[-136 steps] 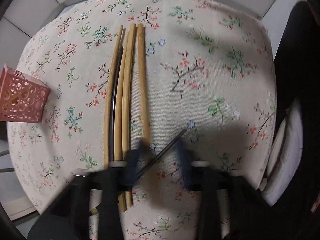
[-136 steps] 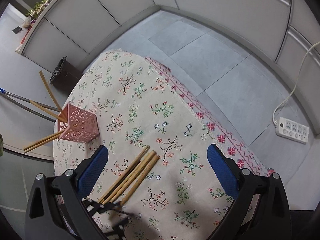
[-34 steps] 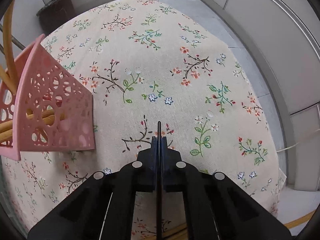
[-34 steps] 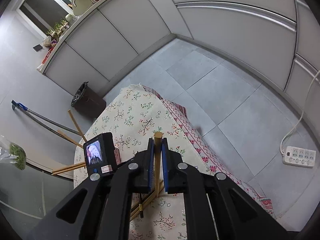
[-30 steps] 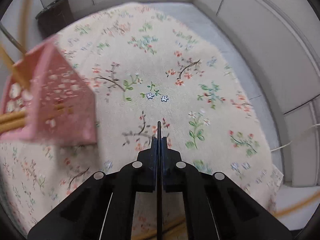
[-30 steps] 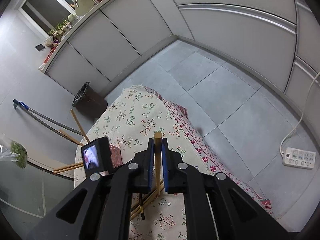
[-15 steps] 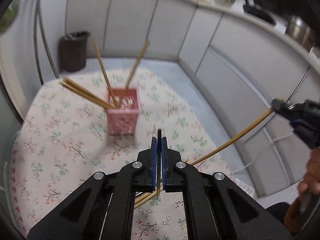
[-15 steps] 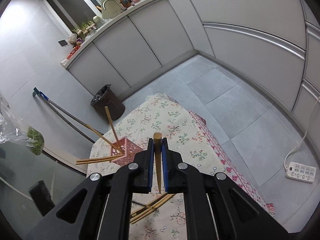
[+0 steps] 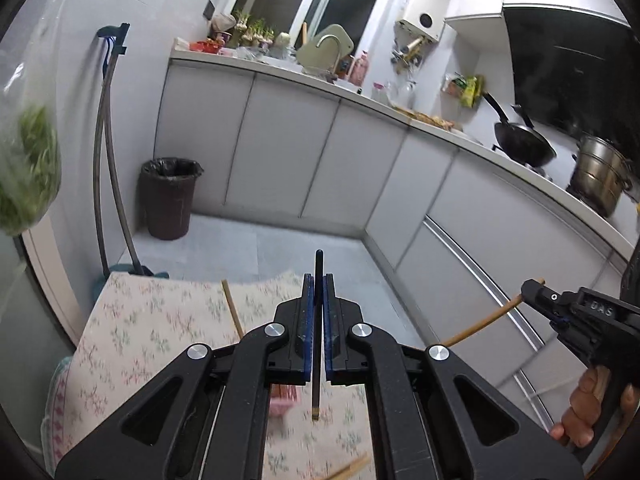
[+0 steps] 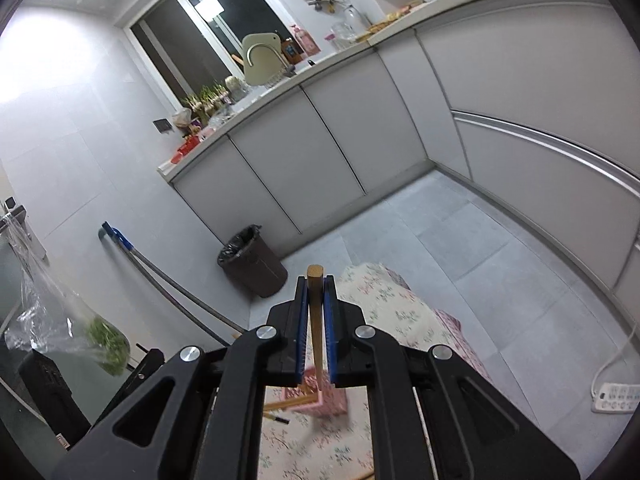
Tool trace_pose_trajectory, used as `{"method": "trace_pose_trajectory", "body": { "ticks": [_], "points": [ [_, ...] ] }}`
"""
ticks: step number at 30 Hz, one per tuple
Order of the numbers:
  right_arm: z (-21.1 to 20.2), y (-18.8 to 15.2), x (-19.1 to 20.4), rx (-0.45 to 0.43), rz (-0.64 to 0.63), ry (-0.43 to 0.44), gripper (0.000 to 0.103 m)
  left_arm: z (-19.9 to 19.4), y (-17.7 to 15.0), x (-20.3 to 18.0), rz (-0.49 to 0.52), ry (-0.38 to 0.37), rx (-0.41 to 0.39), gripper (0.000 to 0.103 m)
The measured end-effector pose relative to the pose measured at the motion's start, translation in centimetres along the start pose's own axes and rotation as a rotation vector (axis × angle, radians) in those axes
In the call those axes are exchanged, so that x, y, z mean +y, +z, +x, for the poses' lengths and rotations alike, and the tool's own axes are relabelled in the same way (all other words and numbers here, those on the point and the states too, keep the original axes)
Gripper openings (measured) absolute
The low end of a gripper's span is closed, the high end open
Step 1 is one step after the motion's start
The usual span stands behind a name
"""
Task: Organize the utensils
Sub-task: 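Lower the left tool's dark chopstick into the pink basket and open while the right tool does likewise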
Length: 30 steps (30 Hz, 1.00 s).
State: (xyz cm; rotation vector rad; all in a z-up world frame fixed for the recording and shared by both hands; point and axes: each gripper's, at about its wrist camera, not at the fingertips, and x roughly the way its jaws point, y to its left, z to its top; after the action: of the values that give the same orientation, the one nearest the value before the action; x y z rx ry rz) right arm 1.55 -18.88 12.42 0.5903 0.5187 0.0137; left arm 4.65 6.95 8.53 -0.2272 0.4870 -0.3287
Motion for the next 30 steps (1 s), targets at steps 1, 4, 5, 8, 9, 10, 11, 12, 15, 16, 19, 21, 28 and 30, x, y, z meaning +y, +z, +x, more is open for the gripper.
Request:
{"method": "trace_pose_trajectory", "body": {
  "ticks": [1,4,5,8,9,10,11,12,15,16,19,21,28,30],
  "points": [
    [0.6,0.2,0.3,-0.003,-0.006,0.005,0.008,0.4,0.1,0.0,0.006,0.011,-0.005,0.003],
    [2.2,0.2,1.0,0.004,-0.028,0.016,0.008,2.2,-0.1,-0.1,0.042,0.081,-0.007,0.003],
    [2.7,0.1,1.1,0.008,-0.033,0.016,0.008,2.5,-0.3,0.2,0.049,0.088,-0.009,0.004],
    [4.6,-0.3,1.5,0.035,-0.049,0.017,0.008,4.9,-1.2,1.9,0.030,0.061,0.049,0.008],
    [5.1,-0.5,1.6,0.046,-0.052,0.020,0.008,5.3,-1.5,2.4,0.022,0.079,0.064,0.008],
    [5.5,-0.7,1.8,0.056,-0.054,0.024,0.008,5.2,-1.5,2.9,0.017,0.090,0.063,0.008],
    [5.8,-0.8,1.9,0.061,-0.057,0.026,0.008,4.8,-1.4,3.3,0.006,0.100,0.053,0.009],
    [6.1,-1.0,2.2,0.064,-0.060,0.028,0.008,4.1,-1.0,4.0,-0.022,0.109,0.035,0.011],
    [6.5,-1.5,2.9,0.068,-0.071,0.033,0.008,2.3,-0.3,4.9,-0.068,0.113,-0.001,0.015],
    [6.6,-1.8,3.1,0.071,-0.077,0.034,0.008,1.7,-0.2,4.9,-0.073,0.118,-0.012,0.019],
    [7.4,-2.4,3.8,0.084,-0.091,0.031,0.008,0.7,0.3,4.9,-0.085,0.126,-0.035,0.026],
    [8.2,-2.8,4.2,0.098,-0.100,0.027,0.008,0.5,0.3,4.5,-0.071,0.119,-0.033,0.026],
    [12.2,-5.7,5.2,0.157,-0.160,0.036,0.011,0.7,-0.5,3.6,-0.018,0.165,-0.016,0.029],
    [13.0,-6.7,5.4,0.172,-0.190,0.032,0.017,0.3,-0.6,3.6,-0.011,0.178,-0.024,0.035]
  ]
}}
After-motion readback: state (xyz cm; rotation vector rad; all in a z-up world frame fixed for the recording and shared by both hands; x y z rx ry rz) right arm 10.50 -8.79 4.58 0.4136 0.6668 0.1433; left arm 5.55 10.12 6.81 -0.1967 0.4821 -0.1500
